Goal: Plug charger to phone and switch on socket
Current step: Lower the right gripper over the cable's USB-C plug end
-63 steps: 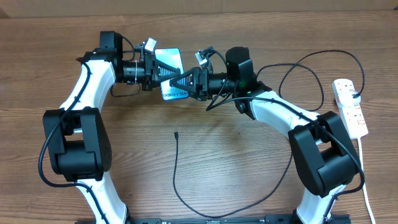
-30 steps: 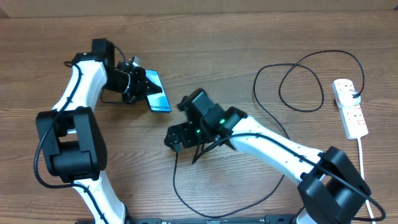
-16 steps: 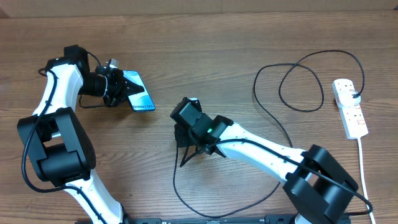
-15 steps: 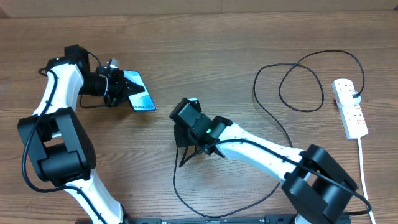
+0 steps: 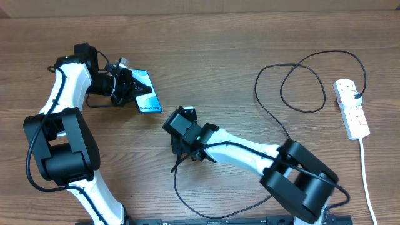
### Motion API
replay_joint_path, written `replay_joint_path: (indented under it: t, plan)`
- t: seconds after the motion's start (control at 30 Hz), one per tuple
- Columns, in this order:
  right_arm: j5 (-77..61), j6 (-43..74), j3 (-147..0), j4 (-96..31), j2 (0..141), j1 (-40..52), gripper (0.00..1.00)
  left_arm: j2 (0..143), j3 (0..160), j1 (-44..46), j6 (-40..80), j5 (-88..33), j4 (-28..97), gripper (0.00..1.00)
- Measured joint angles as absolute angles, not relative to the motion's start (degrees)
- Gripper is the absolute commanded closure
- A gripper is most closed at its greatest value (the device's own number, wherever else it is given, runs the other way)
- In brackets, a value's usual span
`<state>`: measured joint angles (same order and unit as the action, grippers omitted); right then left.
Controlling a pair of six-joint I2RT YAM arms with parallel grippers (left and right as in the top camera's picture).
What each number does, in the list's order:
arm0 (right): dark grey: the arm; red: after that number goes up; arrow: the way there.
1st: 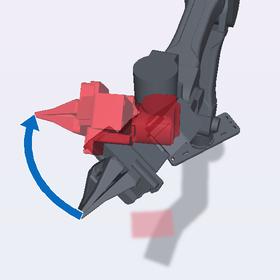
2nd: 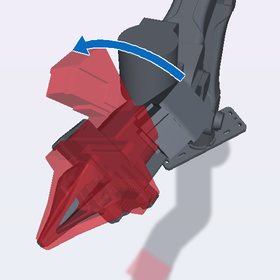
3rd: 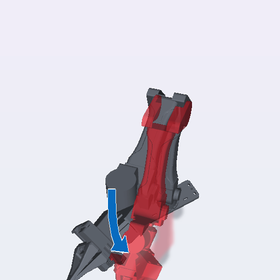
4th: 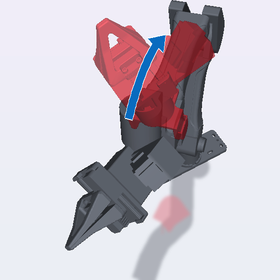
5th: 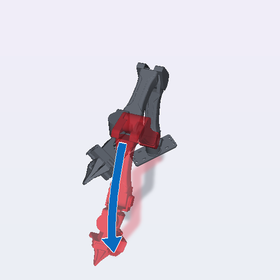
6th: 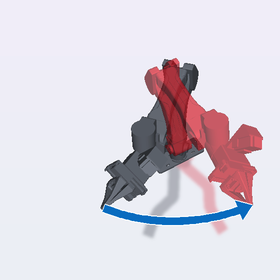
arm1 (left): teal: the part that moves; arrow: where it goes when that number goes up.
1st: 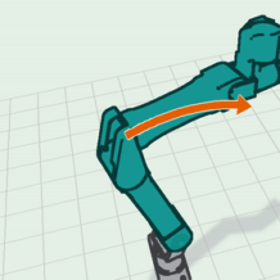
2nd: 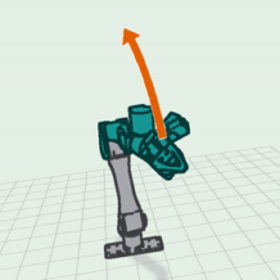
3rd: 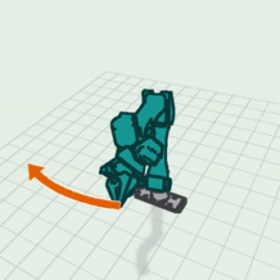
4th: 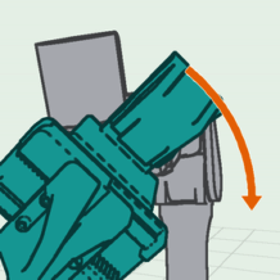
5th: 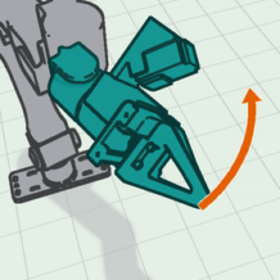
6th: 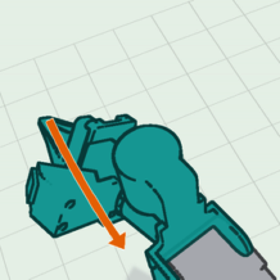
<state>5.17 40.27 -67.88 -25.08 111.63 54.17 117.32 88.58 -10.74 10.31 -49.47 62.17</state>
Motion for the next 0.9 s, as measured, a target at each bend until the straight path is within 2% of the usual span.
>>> replay_joint_path:
  t: [0.43, 0.77, 0.9]
  plan:
    - [5.1, 40.3, -68.0, -21.8, 113.2, 54.2, 0.82, 117.3, 88.6, -10.7, 10.3, -49.5, 62.2, 0.96]
    - [5.6, 38.7, -68.2, -19.7, 114.0, 54.9, 0.78, 117.3, 88.6, -10.7, 10.3, -49.5, 62.2, 0.96]
    - [7.7, 37.5, -68.2, -19.6, 114.1, 55.9, 0.82, 117.3, 88.6, -10.7, 10.3, -49.5, 62.2, 0.96]
